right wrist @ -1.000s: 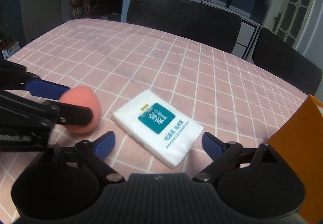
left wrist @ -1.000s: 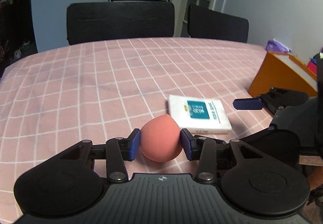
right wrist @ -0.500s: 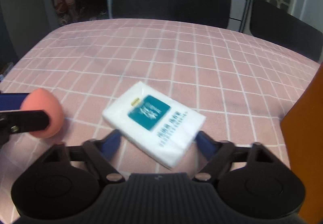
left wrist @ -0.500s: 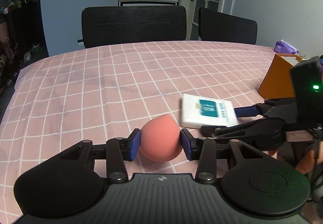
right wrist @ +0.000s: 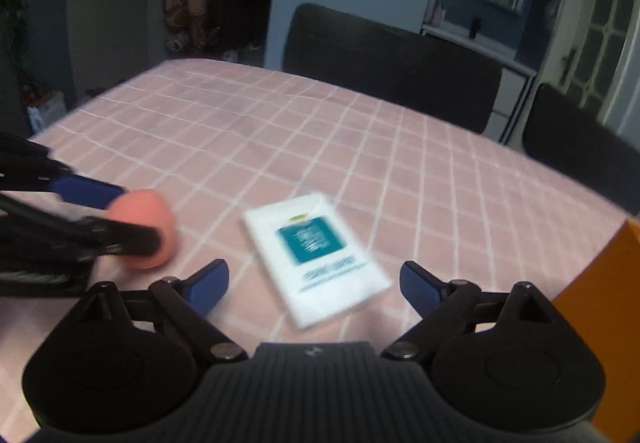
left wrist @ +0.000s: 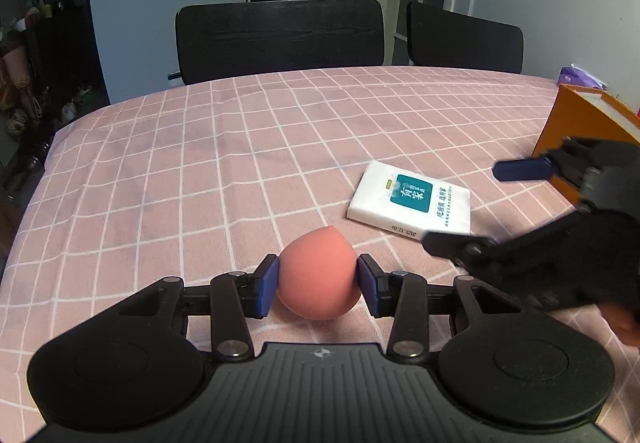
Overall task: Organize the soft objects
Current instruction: 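Hold the orange ball in the left gripper while the right gripper grasps the white tissue pack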
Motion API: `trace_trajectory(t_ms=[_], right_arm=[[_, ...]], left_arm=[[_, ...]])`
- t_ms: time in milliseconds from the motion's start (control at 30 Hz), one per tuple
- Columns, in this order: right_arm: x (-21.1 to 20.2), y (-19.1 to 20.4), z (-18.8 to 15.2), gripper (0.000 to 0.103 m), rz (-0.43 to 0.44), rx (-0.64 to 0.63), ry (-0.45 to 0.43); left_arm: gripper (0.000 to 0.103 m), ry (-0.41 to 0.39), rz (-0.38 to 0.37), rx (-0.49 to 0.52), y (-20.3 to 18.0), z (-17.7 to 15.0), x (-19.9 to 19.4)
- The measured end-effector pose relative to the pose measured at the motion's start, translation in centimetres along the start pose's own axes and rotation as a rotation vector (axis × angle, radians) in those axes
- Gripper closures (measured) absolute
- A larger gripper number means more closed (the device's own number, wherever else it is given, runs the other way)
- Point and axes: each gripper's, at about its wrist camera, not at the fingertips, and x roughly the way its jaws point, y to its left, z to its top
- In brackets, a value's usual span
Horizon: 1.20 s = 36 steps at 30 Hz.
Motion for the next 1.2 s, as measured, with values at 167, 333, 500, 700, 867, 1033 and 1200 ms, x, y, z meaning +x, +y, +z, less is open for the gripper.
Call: trace_trajectory(t_ms=[167,333,500,700,867,1033,1200], right_arm=[[3.7,-1.1,0.8,0.006,-0.007,0.023,0.031],[4.6,-1.3,0.4,0.007,0.073,0.098,0.074],[2.7,-0.1,-0.4,0.017,0.087,0.115,0.115],[0.2,1.4,-1.3,0.018,0.157,0.086,0.121],[2.2,0.8,-0.2,0.011,0.087,0.106,0.132],[3.8,1.0,0.5,0.011,0.082,0.158,0.141],[4.2,1.2,1.0,0.023,0.067,0.17,0.127]], left_arm=[[0.055,0.006,-0.009,-0.023,0.4,0.3,0.5],[0.055,0.005,-0.013,-0.024,0.3,0.4,0.5],[0.055,0.006,-0.012,-0.027,0.4,0.1,0.4],[0.055,0.007,-0.007,-0.018,0.3,-0.2,0.1],[0.055,0.003,0.007,-0.05,0.6,0.0,0.1],[0.055,0.007,0.021,-0.082,1.4,0.2,0.3],[0.055,0.003,0.034,-0.08,1.3,0.1,0.3]])
